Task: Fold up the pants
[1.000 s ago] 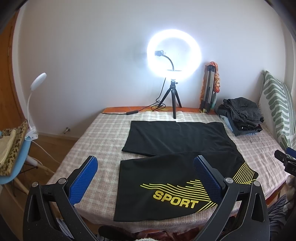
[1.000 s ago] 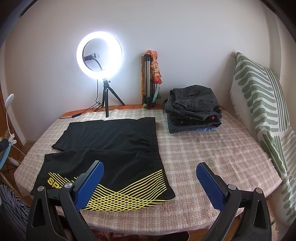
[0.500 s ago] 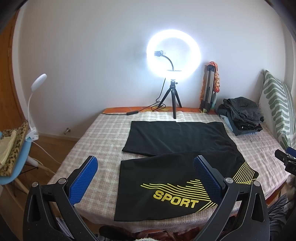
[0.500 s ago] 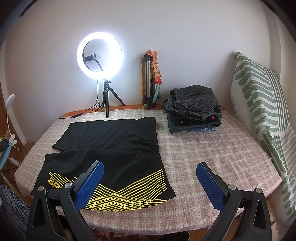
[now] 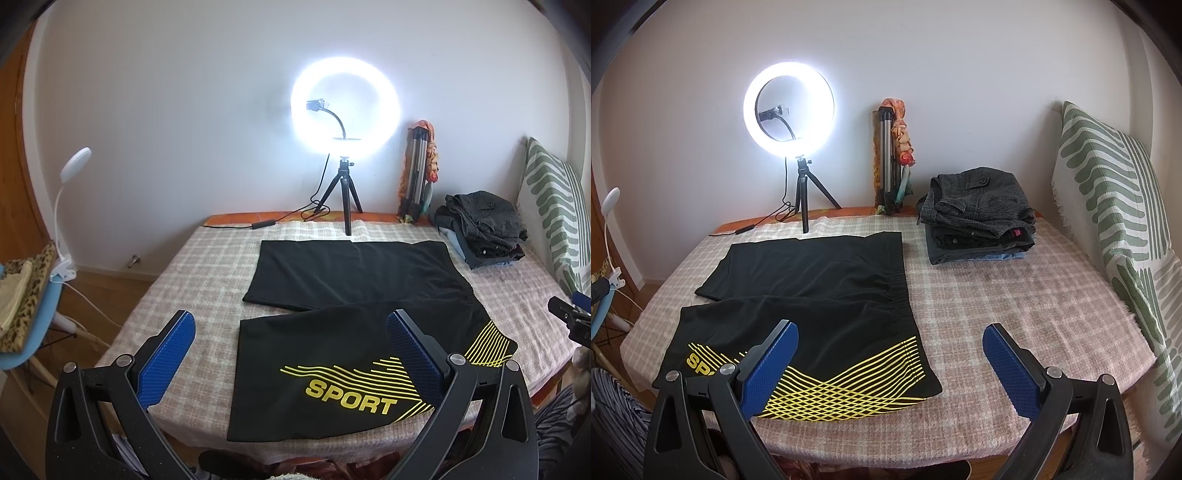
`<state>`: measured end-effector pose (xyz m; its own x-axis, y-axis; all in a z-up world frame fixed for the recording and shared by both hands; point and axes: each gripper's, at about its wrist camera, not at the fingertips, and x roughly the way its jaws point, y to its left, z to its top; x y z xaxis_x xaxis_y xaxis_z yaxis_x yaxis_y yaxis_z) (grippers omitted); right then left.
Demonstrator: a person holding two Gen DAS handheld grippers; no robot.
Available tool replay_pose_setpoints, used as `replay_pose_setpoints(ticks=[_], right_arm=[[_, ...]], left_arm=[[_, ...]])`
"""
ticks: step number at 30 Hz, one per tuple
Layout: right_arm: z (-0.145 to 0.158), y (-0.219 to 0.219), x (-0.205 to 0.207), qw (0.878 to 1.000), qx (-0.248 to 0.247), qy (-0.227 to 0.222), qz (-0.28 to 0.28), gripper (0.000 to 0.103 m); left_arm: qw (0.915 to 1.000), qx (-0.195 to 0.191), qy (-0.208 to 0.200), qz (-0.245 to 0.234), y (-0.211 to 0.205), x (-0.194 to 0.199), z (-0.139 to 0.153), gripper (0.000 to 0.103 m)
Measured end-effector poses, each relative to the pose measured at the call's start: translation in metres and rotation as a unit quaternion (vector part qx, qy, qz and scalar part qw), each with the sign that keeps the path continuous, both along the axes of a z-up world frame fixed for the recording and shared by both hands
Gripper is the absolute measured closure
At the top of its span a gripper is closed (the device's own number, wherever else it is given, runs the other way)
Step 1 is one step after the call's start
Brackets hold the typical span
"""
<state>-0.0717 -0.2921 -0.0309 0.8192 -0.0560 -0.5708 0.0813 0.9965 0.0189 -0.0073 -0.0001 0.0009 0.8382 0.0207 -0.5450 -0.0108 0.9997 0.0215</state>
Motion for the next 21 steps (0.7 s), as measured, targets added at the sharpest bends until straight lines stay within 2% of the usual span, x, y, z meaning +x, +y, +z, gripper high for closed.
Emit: replay_pose_setpoints(ticks=[12, 18, 21], right_arm=[[-0.002, 0.000, 0.002, 1.000, -0.001, 0.003, 0.002, 0.002], [0.004, 0.001, 0.012, 0.999, -0.030, 0.000, 0.029, 0.002], [0.008, -0.001, 0.017, 0.998, -0.050, -0.002, 0.039, 0.002]], left_arm=[[1.0000, -0.001, 0.006, -0.007, 0.001, 0.008, -0.003, 0.000], [0.9993, 0.034, 0.013, -0.005, 0.005, 0.018, -0.009, 0.000], [0.9986, 0.038, 0.031, -0.018, 0.015, 0.028, -0.014, 0.000]])
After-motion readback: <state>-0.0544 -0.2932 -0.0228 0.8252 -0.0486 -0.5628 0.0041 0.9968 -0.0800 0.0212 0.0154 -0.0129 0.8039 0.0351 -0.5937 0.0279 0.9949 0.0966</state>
